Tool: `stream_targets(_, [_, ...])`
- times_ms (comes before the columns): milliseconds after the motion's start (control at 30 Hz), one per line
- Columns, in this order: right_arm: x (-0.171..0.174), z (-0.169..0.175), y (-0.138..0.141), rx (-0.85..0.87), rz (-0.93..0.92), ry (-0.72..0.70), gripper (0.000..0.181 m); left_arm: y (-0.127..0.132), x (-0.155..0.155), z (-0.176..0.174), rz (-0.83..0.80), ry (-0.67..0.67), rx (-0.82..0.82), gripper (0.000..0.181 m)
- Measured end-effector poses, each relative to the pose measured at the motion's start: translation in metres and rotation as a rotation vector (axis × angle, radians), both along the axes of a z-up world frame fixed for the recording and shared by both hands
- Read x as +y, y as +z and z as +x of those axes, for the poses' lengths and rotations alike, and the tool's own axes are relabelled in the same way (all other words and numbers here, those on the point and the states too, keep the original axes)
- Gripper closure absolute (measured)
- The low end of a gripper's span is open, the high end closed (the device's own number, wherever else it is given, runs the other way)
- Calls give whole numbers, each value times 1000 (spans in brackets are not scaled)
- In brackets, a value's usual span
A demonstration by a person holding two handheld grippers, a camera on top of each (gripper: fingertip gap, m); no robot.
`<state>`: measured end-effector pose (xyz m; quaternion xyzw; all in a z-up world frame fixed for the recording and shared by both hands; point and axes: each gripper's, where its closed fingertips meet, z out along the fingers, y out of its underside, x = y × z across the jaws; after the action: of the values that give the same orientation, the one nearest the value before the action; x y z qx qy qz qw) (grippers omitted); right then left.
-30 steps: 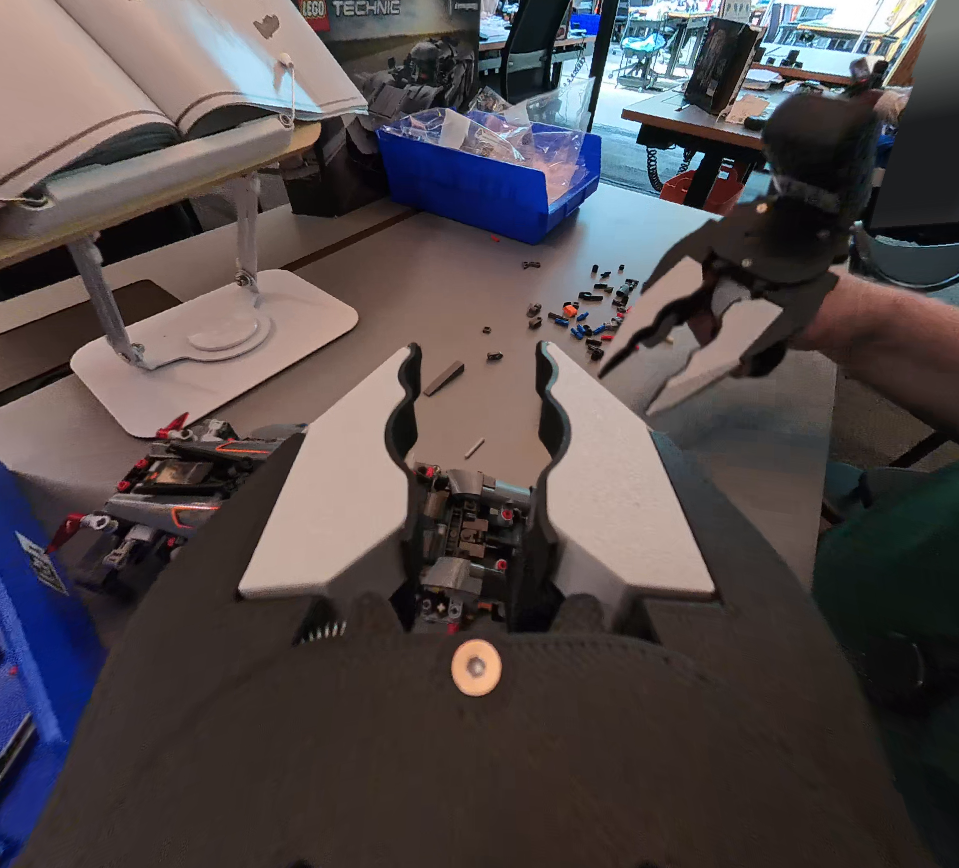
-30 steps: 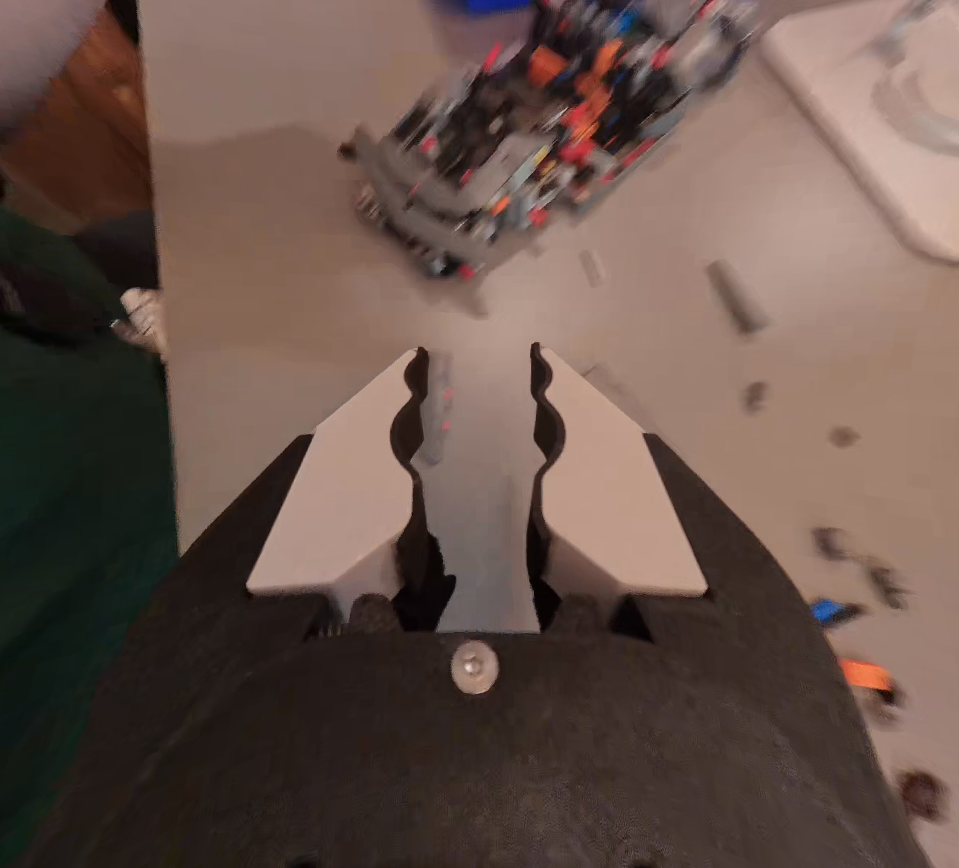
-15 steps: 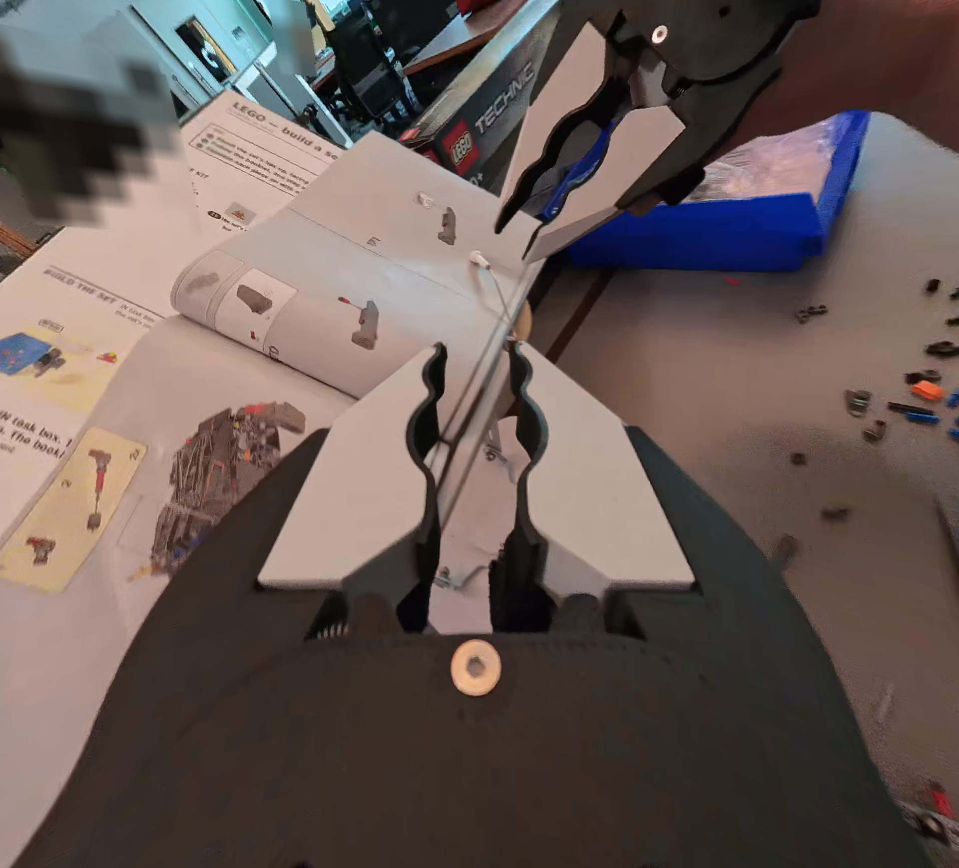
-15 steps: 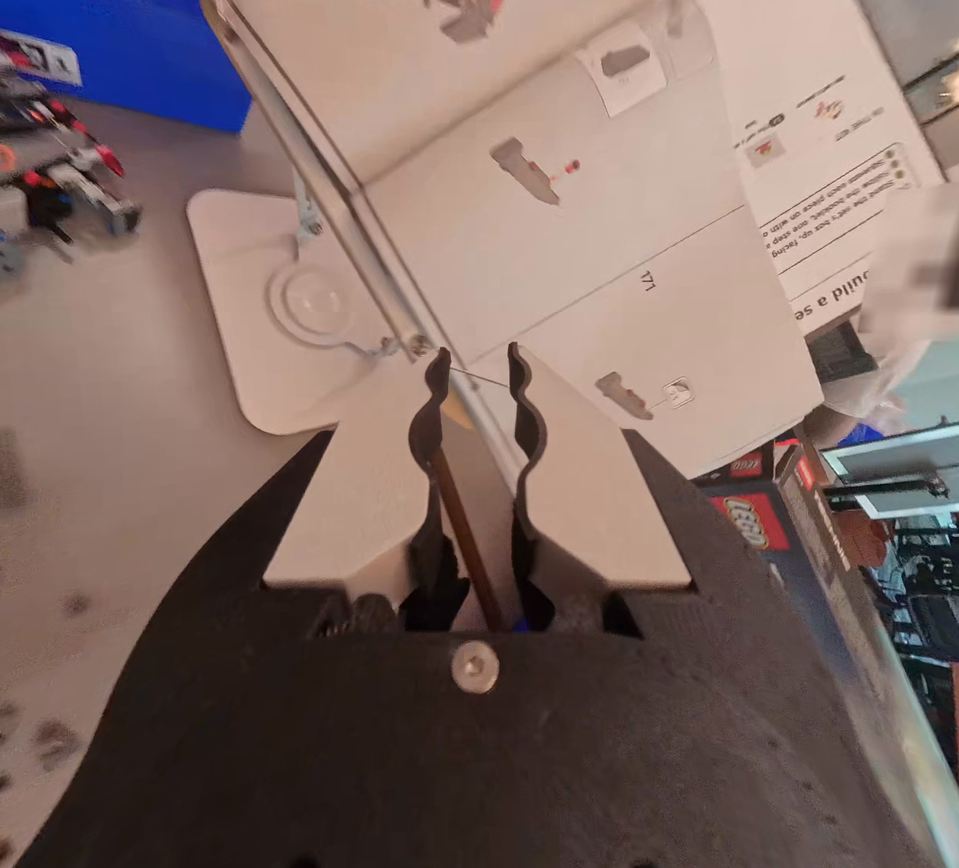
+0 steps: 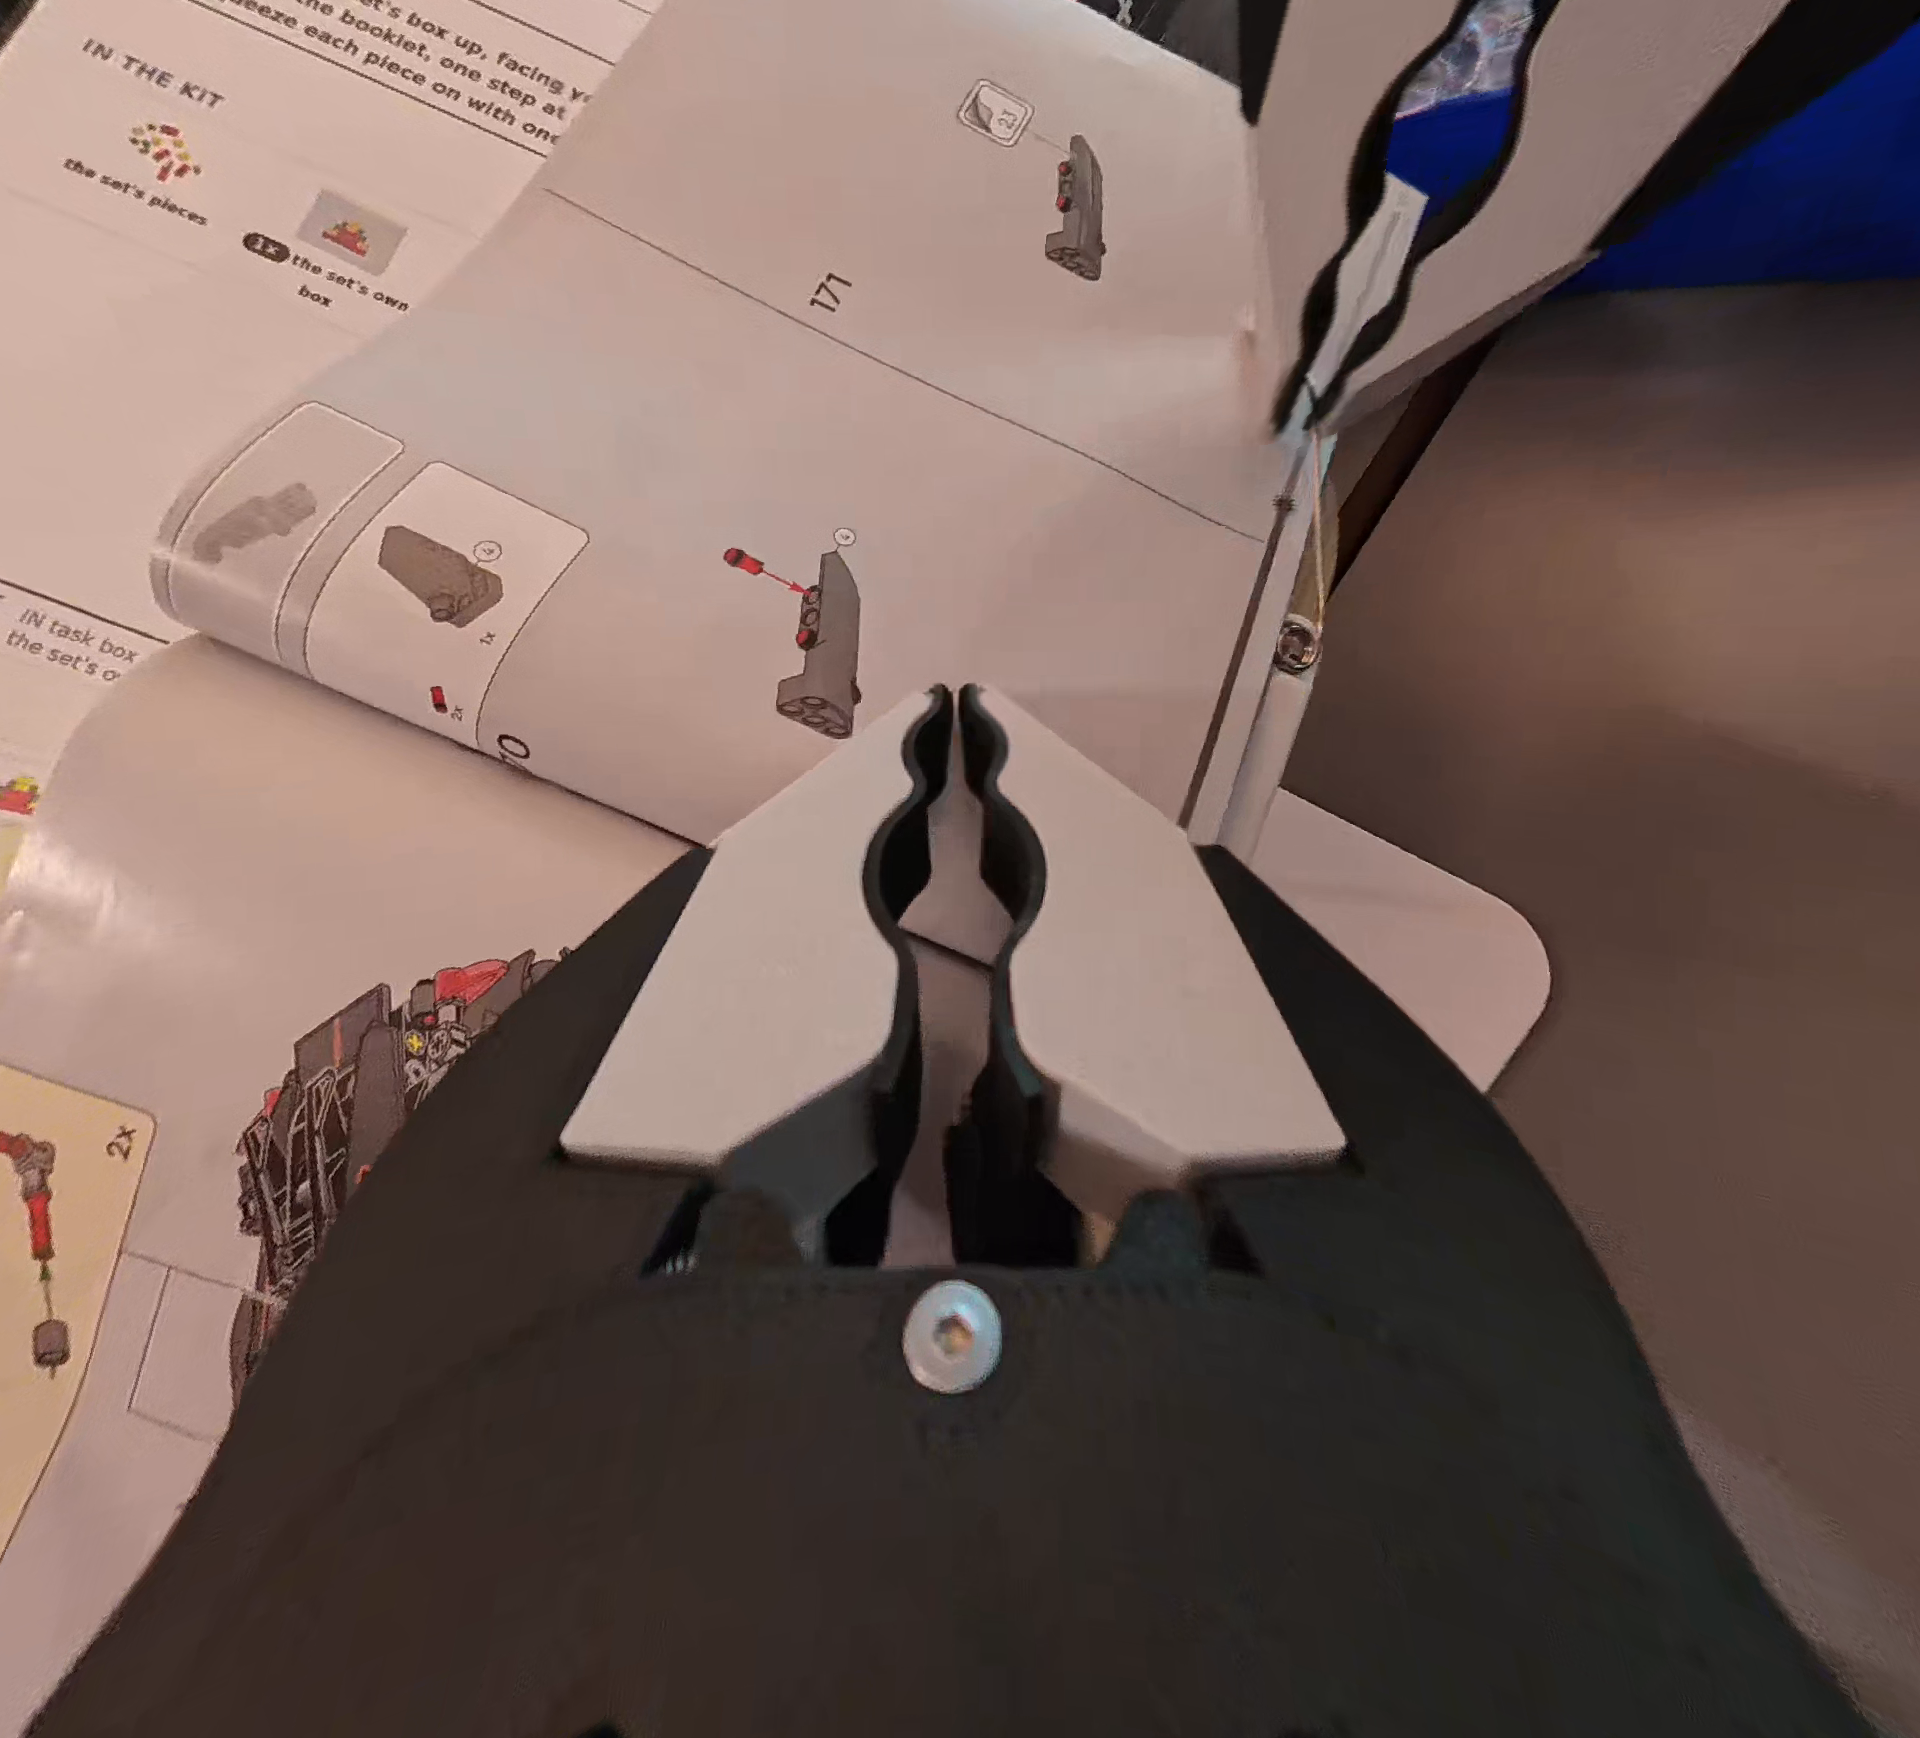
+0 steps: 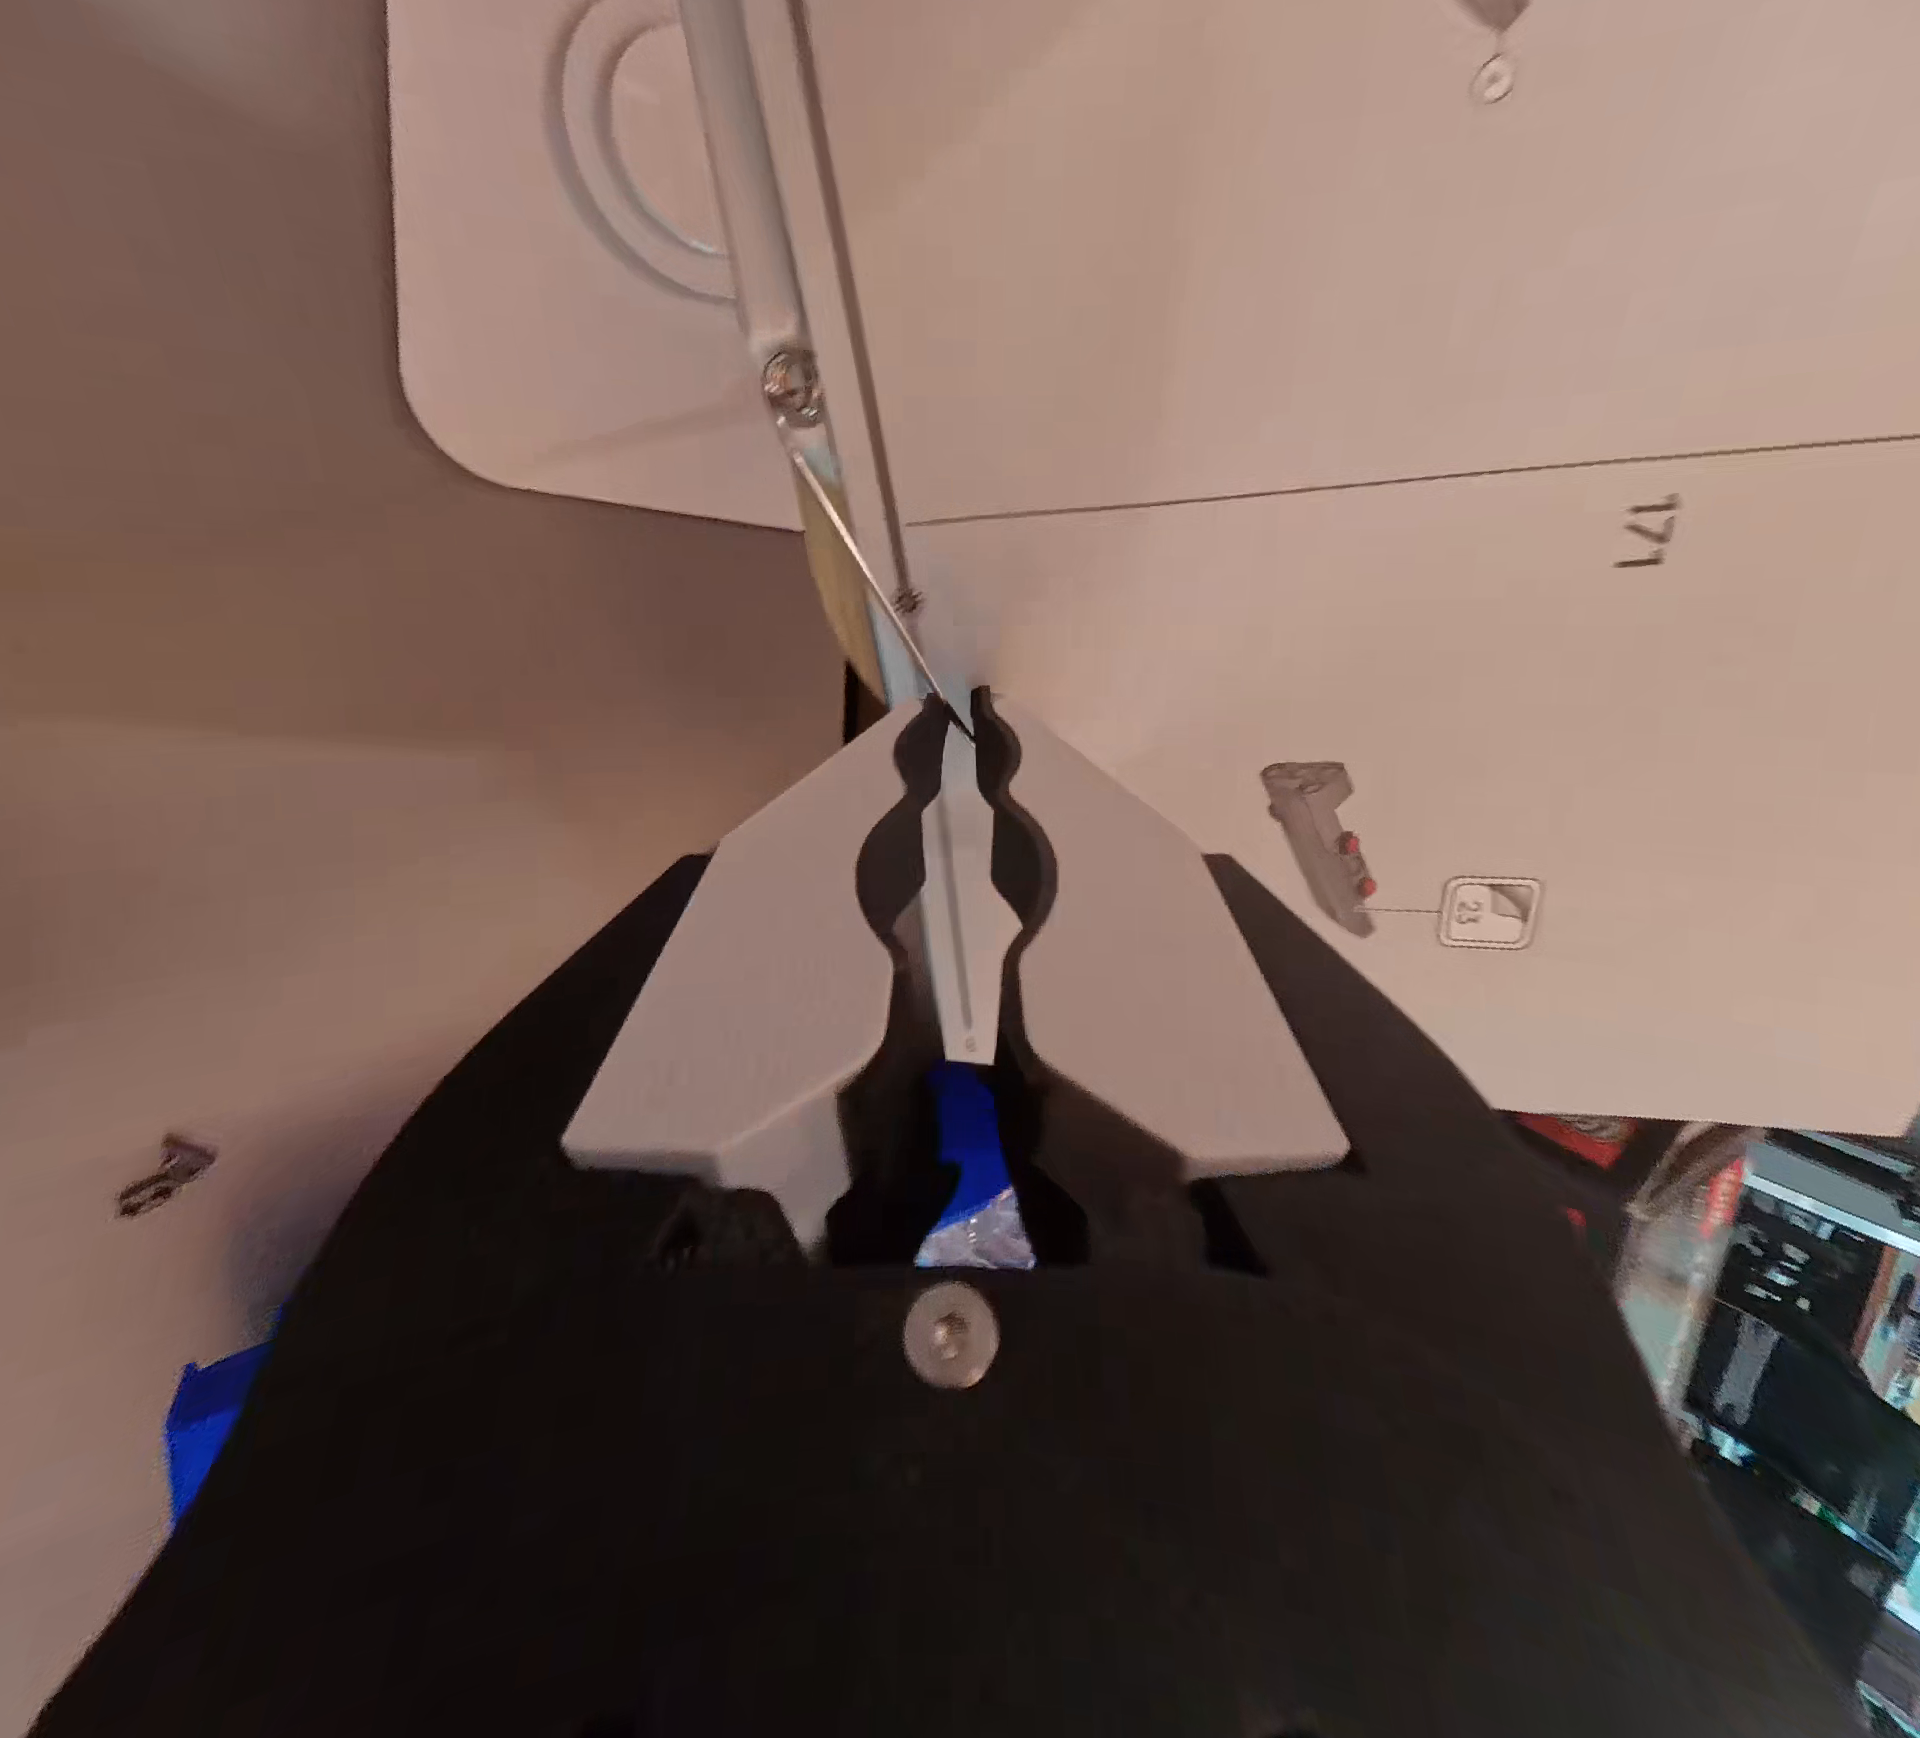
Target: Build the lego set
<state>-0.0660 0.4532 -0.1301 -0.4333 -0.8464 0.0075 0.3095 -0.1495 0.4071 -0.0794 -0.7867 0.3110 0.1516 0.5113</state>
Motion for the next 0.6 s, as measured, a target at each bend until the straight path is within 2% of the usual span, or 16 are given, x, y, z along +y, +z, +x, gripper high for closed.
stream_targets(133, [-24, 22, -29, -85, -204, -24, 181, -1, 1, 1, 0, -15, -2, 181])
stream_targets(167, [-27, 26, -33, -103, -242, -47, 174, -1, 0, 1, 2, -17, 0, 180])
stream_targets(233, [-34, 28, -21, -53, -315, -42, 159, -1, 0, 1, 7, -24, -2, 179])
stream_targets(300, [-37, 27, 9, 54, -388, -27, 139, -2, -1, 1, 11, -29, 1, 178])
stream_targets(367, [-10, 12, 55, 274, -380, -94, 111, -2, -1, 2, 11, -33, 5, 177])
stream_targets(433, [32, -6, 104, 539, -326, -186, 111, -2, 0, 2, 11, -36, 0, 177])
stream_targets(467, [45, -13, 117, 612, -316, -196, 104, -2, 0, 2, 10, -37, -7, 177])
stream_targets(533, [75, -25, 119, 645, -253, -268, 97, -2, 0, 2, 8, -40, -12, 177])
stream_targets(600, [97, -36, 104, 592, -180, -309, 91, -2, 0, 2, 6, -43, -12, 176])
